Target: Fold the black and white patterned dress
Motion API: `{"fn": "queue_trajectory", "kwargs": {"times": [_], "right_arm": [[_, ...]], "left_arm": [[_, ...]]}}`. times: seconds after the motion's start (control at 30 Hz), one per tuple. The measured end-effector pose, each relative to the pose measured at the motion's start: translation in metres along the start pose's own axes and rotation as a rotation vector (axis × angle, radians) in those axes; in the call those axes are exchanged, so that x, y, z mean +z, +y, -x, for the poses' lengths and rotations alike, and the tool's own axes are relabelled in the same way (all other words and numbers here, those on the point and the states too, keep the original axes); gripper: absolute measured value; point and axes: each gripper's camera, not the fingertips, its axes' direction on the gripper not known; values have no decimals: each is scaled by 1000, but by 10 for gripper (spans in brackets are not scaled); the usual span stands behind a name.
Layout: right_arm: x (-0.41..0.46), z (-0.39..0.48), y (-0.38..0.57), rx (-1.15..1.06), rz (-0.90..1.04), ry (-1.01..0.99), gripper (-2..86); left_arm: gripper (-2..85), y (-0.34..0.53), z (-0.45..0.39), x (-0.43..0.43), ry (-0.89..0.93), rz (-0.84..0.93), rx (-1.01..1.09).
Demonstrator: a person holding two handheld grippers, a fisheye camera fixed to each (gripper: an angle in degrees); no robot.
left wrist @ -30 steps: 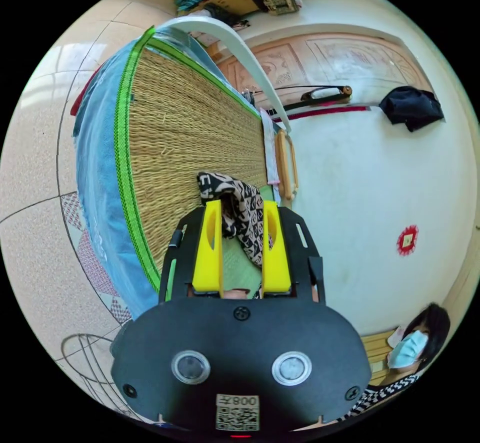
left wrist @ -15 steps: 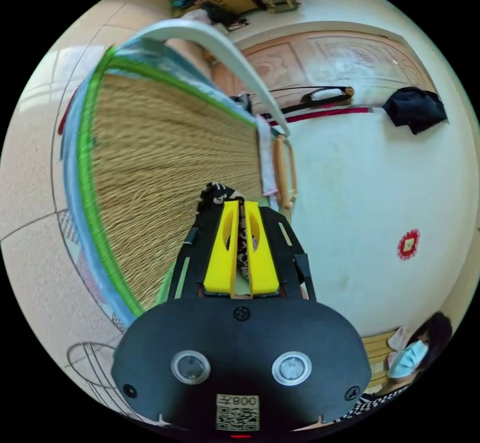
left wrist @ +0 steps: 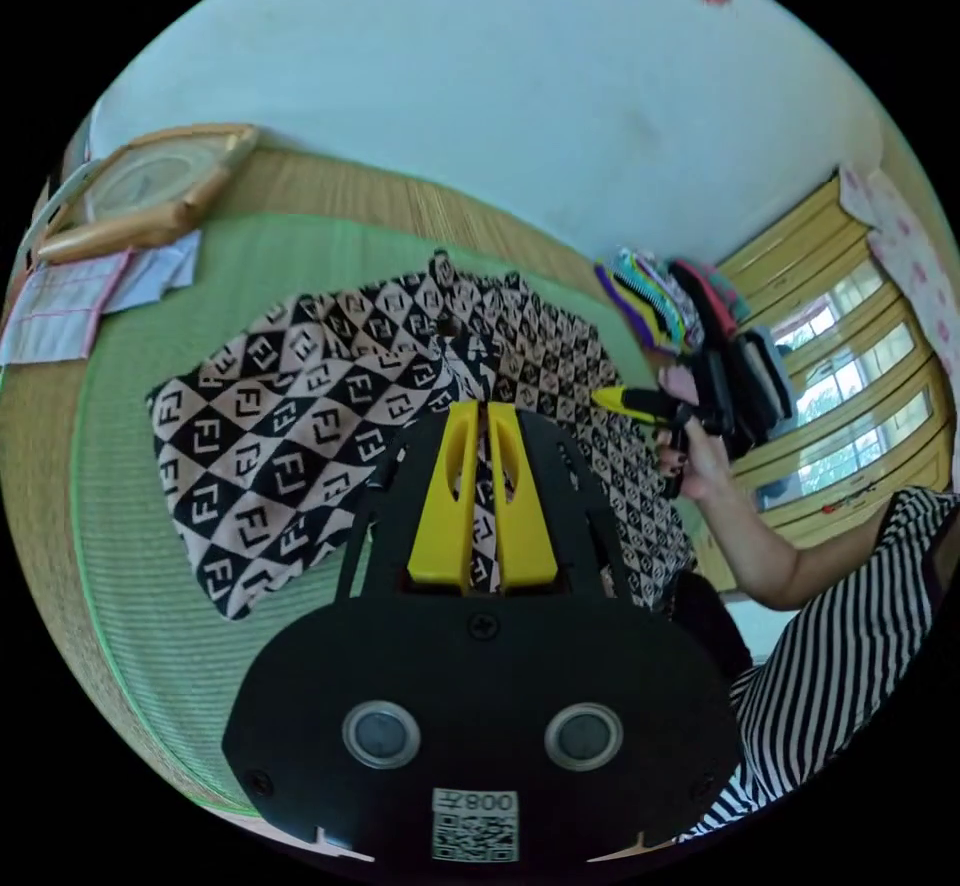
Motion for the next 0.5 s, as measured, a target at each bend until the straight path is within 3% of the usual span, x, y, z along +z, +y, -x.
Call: {"fn": "queue_trajectory", "kwargs": {"times": [0.27,0.5], "right_arm": [[96,11,-71,-7,135,-205,82],[143,22,-116,-31,225,-112,83]], "left_arm": [[17,37,-59,70,-169,36,101],[18,50,-86,115,-225,22,140]]}}
